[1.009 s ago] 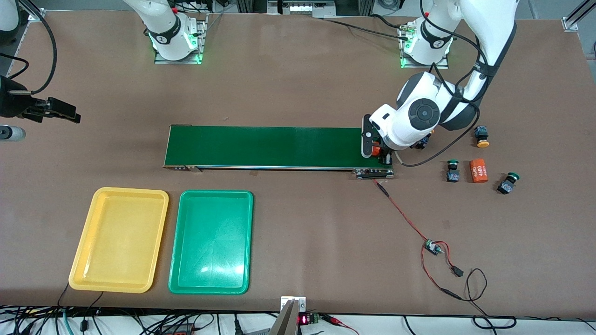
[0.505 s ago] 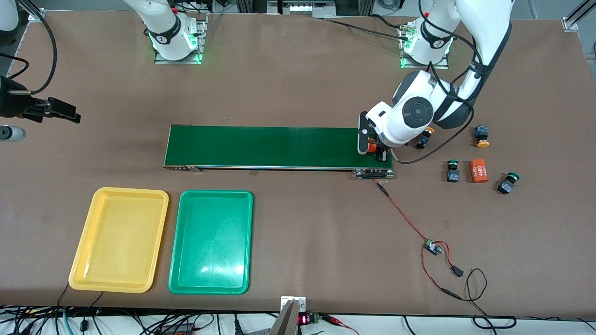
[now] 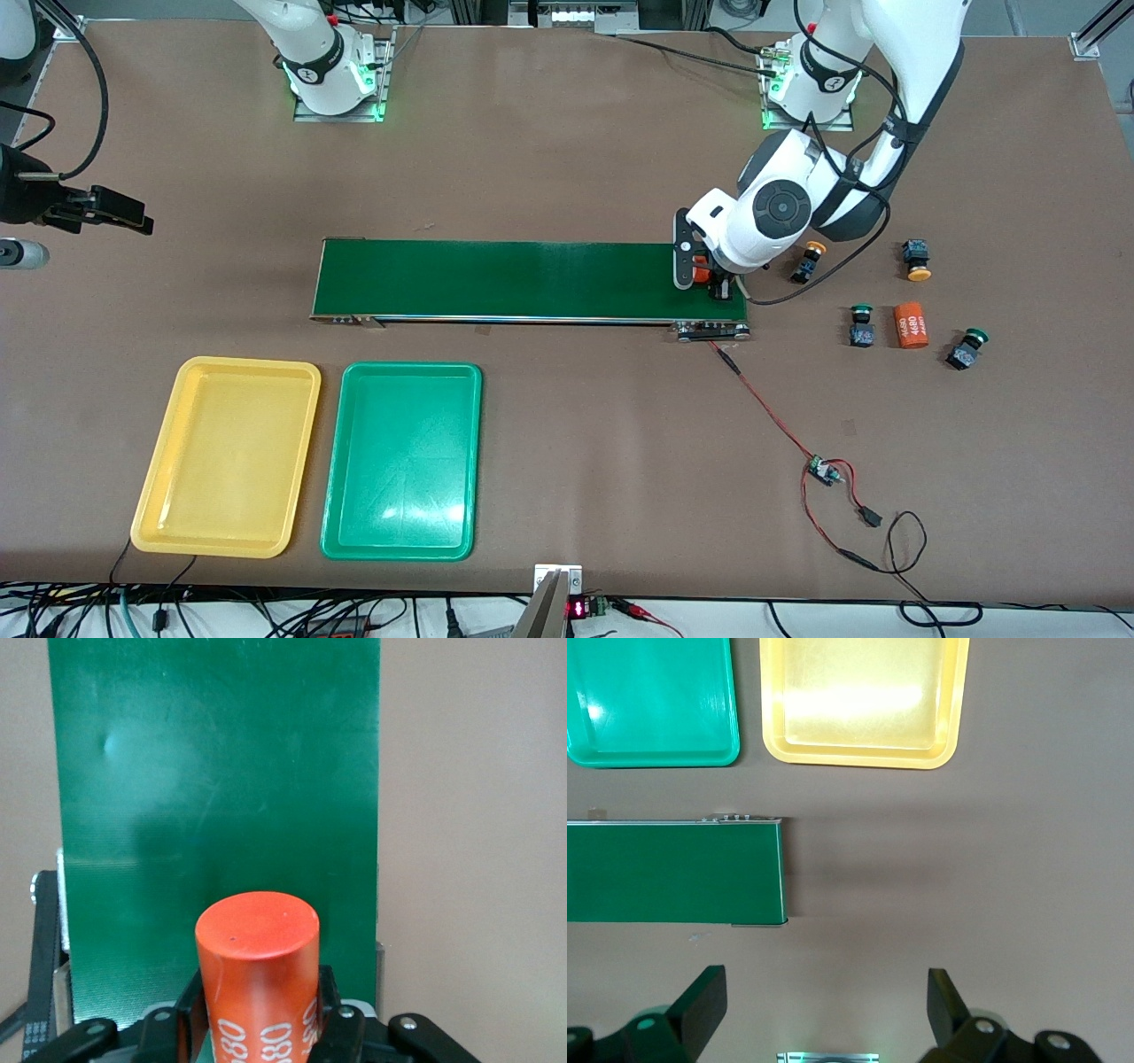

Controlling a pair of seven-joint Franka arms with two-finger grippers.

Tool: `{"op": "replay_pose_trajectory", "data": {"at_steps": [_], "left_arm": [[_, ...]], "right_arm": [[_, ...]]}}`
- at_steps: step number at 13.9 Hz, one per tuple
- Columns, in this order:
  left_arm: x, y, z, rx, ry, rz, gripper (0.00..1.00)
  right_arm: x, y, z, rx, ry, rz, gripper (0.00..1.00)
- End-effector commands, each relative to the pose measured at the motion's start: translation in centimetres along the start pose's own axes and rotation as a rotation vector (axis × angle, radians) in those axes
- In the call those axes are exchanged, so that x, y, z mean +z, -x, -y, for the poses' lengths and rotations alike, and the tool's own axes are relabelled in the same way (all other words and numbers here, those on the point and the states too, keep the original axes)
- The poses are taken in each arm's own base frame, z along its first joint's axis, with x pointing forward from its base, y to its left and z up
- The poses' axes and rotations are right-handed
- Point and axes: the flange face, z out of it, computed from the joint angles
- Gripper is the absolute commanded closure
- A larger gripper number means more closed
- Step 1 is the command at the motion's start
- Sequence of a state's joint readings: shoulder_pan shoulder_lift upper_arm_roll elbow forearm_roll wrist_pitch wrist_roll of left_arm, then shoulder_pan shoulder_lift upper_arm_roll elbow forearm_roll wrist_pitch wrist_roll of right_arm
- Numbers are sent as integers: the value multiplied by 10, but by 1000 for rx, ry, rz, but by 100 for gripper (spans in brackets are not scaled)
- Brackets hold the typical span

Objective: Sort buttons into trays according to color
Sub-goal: 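Carry the battery with the left gripper onto the belt end, then open the left gripper and move it back to the buttons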

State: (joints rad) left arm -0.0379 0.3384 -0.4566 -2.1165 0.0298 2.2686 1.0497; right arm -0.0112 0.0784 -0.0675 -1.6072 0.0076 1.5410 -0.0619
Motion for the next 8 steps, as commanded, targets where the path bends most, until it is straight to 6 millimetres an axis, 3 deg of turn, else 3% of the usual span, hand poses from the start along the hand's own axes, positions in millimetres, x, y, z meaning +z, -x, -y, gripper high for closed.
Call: {"op": "replay_pose_trajectory", "data": {"at_steps": [1, 6, 7, 8], "left_arm": [[-19, 1, -6, 5, -40, 20, 0], [-56, 6, -17, 4, -44, 63, 0], [-62, 13, -15, -10, -47, 64, 0], [-71, 37, -5, -57, -51, 61, 0]], "right_arm": [[-4, 0, -1, -16, -7, 2, 0], [-5, 0, -1, -16, -6, 1, 0], [-6, 0, -1, -16, -6, -1, 0], [-5, 0, -1, -16, -7, 1, 0]]}}
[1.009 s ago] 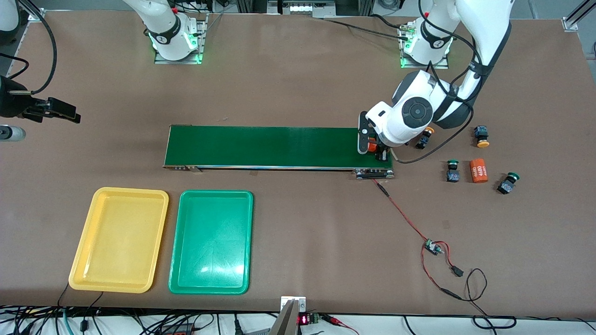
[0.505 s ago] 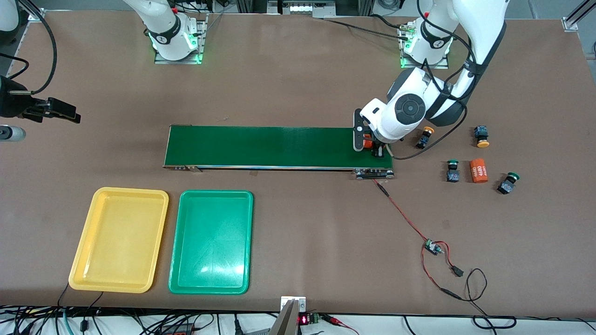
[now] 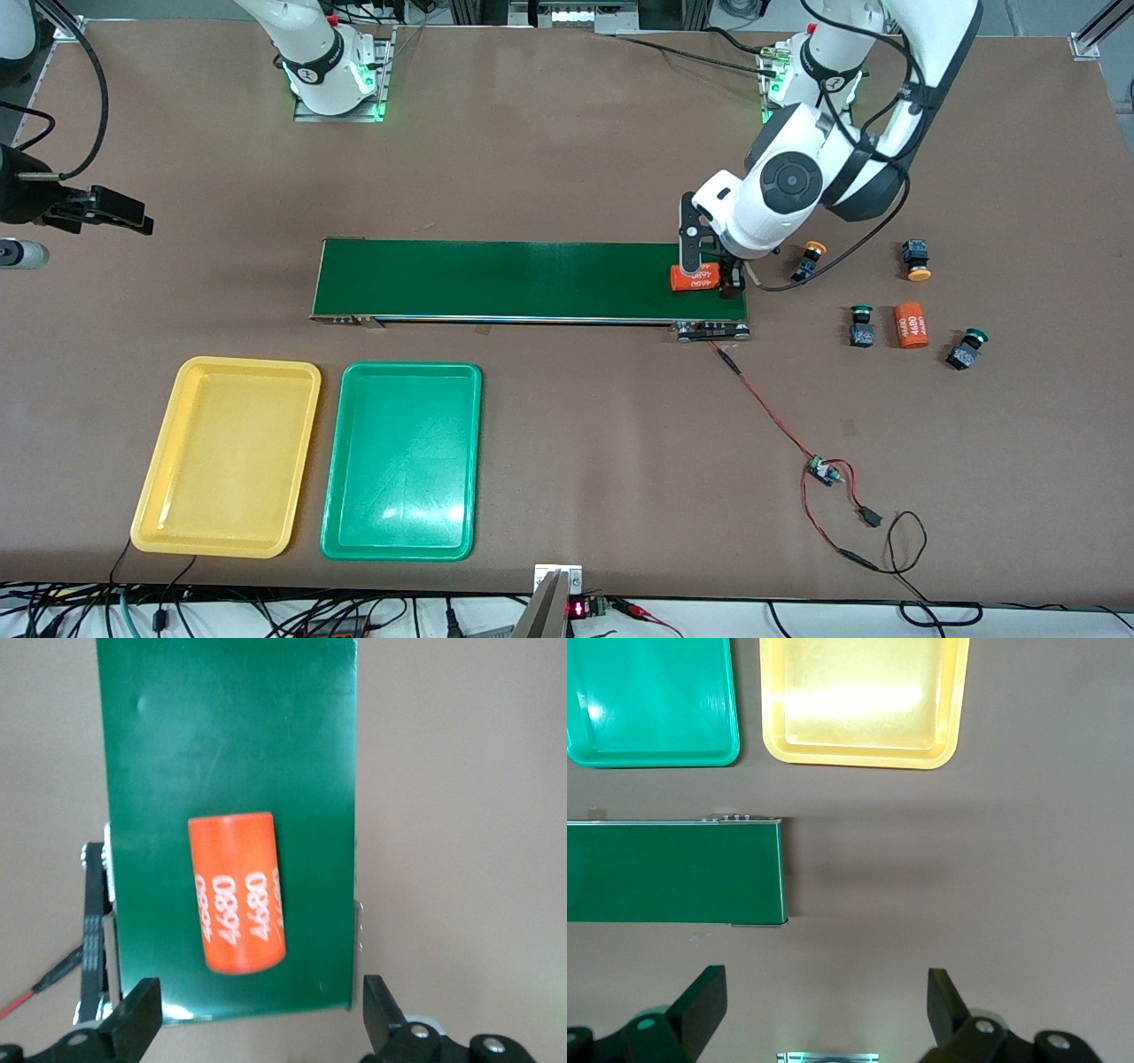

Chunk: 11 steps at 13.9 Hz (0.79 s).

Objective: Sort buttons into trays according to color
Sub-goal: 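Open the left gripper and move it back to the buttons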

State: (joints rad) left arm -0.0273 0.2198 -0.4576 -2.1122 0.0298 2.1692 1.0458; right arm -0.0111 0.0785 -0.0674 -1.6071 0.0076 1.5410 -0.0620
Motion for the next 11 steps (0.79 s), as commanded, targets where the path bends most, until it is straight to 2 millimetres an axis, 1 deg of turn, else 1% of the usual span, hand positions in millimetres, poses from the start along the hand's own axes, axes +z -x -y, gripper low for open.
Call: {"op": "replay_pose_trajectory", "data": {"at_steps": [1, 3, 4, 5, 7, 9, 11], "left_arm": [[-20, 62, 21, -107, -16, 13, 0], [-19, 108, 37, -202, -7, -3, 0], [-15, 120, 43, -226, -5, -12, 0], [-15, 127, 46, -236, -12, -12, 0], [-11, 152, 52, -282, -10, -10, 0], [-8, 183, 58, -374, -5, -10, 0], [3, 202, 61, -526, 16, -7, 0]], "right_arm": [[-5, 0, -1, -15, -6, 1, 0], [-5, 0, -2, -15, -7, 2, 0], [-5, 0, -2, -15, -7, 2, 0], [-5, 0, -2, -15, -7, 2, 0], [-5, 0, -2, -12, -8, 1, 0], [-5, 0, -1, -14, -6, 1, 0], [-5, 0, -1, -15, -8, 1, 0]]}}
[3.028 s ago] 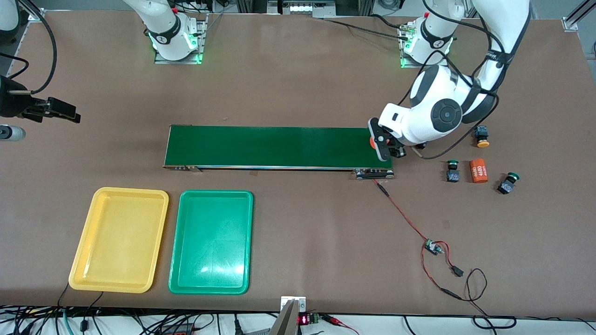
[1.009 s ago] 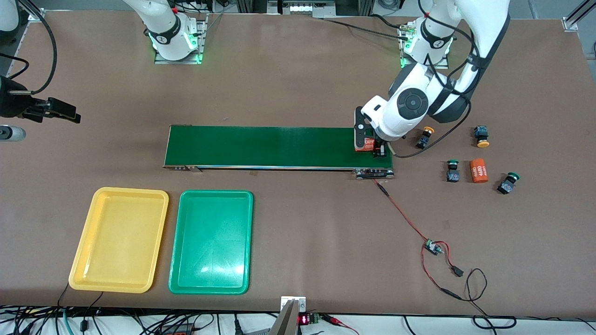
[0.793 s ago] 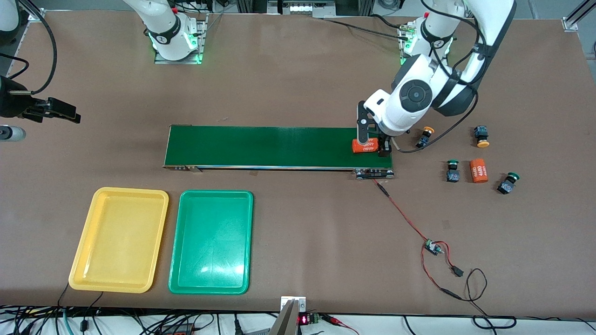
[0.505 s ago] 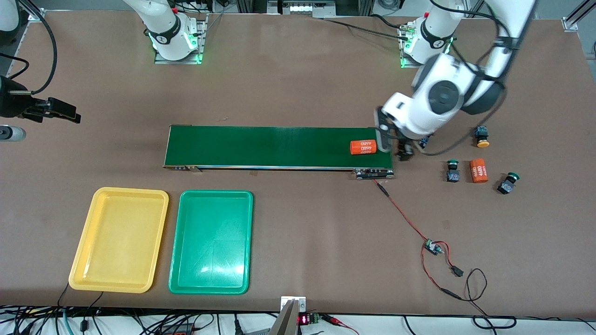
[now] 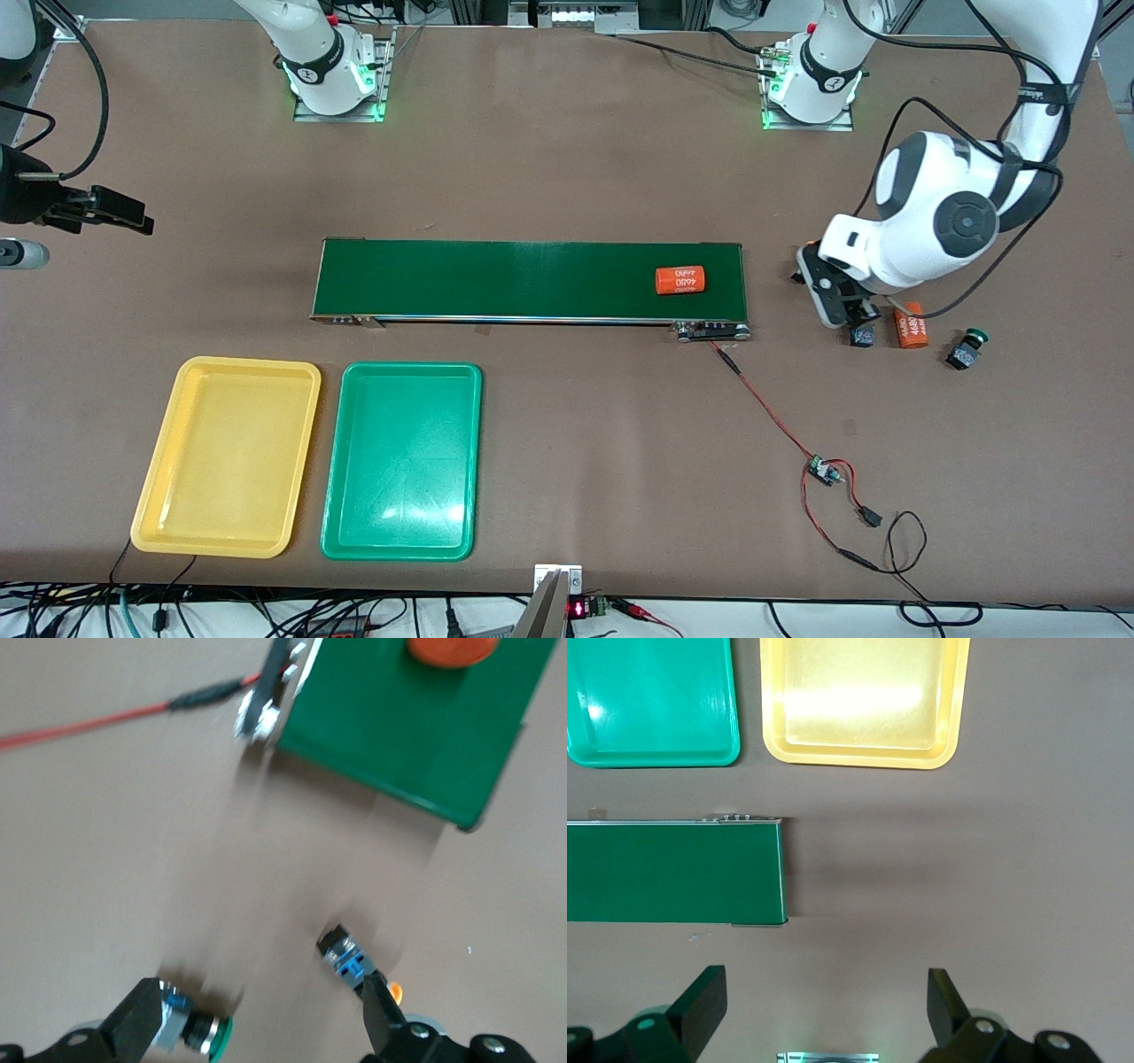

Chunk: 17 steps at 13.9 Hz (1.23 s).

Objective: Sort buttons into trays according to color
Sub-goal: 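Open the left gripper and move it back to the buttons, then grasp the green-capped push button with the left gripper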

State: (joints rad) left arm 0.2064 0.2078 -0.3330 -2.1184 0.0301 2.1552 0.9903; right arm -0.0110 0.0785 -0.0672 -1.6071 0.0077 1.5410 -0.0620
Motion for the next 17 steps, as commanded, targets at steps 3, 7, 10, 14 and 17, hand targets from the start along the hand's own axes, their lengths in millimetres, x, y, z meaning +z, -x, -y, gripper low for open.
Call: {"op": "replay_pose_trajectory", "data": {"at_steps": [3, 7, 10, 14, 17], "left_arm": [[22, 52, 31, -423, 24, 20, 0], [51, 71, 51, -781, 56, 40, 0], [72, 84, 74, -880, 83, 47, 0], [85, 99, 113, -926, 82, 32, 0], [93, 99, 129, -960, 83, 25, 0]], "right_arm": [[-4, 0, -2, -12, -8, 4, 0], [-4, 0, -2, -12, -8, 4, 0], [-4, 0, -1, -14, -8, 4, 0], [-4, 0, 0, -13, -8, 4, 0], [-4, 0, 1, -13, -8, 4, 0]]}}
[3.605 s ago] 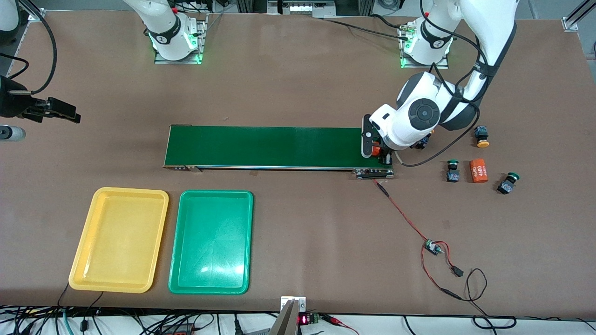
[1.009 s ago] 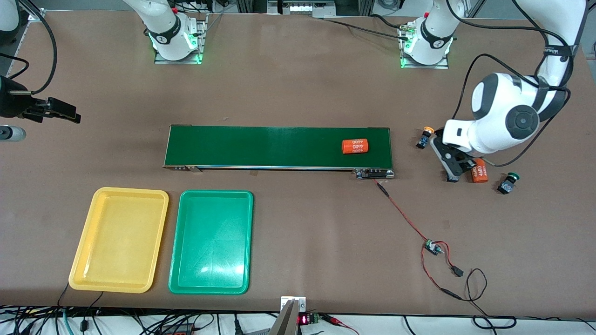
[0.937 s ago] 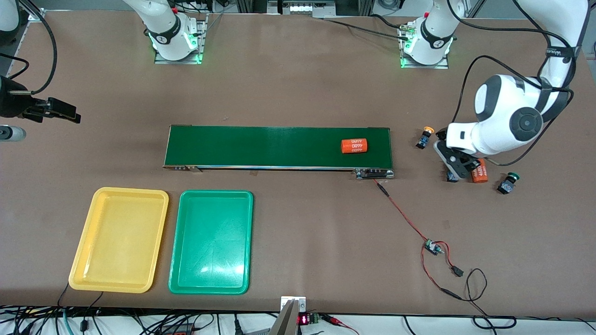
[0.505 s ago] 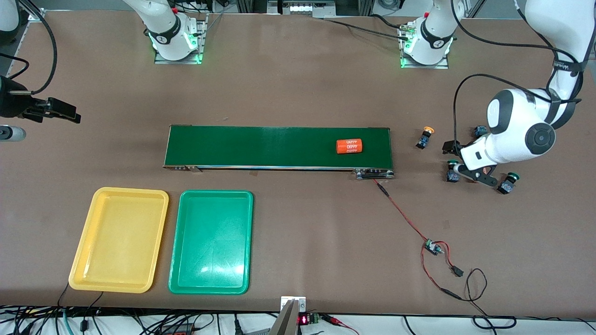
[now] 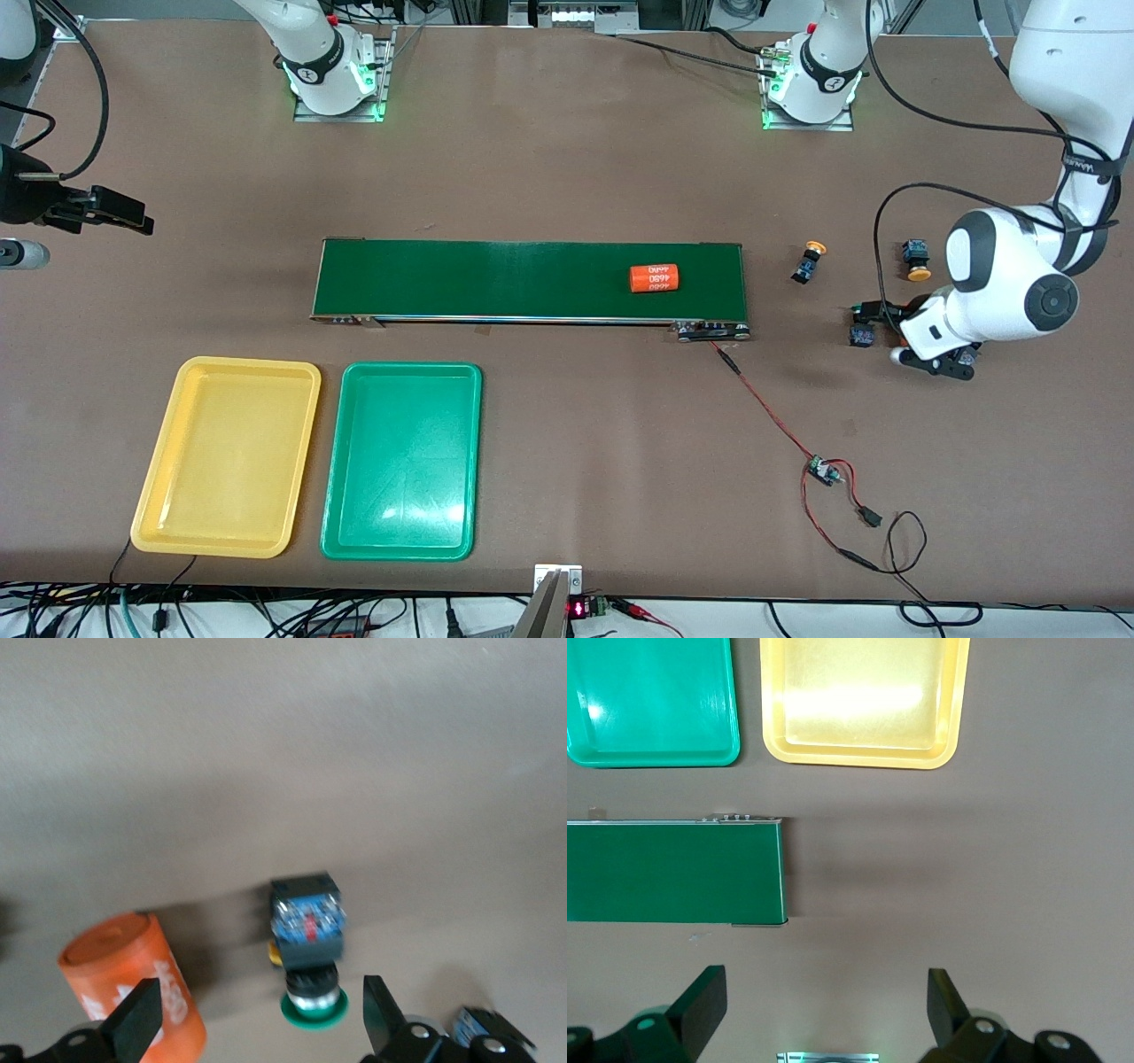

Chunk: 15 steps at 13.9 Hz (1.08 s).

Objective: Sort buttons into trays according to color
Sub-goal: 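Grasp the green-capped push button with the left gripper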

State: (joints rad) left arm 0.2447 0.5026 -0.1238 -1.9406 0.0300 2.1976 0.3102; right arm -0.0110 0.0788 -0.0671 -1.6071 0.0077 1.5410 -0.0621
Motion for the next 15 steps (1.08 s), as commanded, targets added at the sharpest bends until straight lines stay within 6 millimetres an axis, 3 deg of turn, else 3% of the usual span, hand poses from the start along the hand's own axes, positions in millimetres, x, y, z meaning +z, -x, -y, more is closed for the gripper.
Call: {"op": "replay_pose_trajectory", "data": {"at_steps": [1, 15], "left_arm": [[4, -17, 5, -55, 6, -2, 0], [44, -9, -10, -133, 106, 46, 2]], "right_arm": [[-4, 0, 2, -13, -8, 3, 0], [-5, -1, 11, -23, -7, -3, 0]]}}
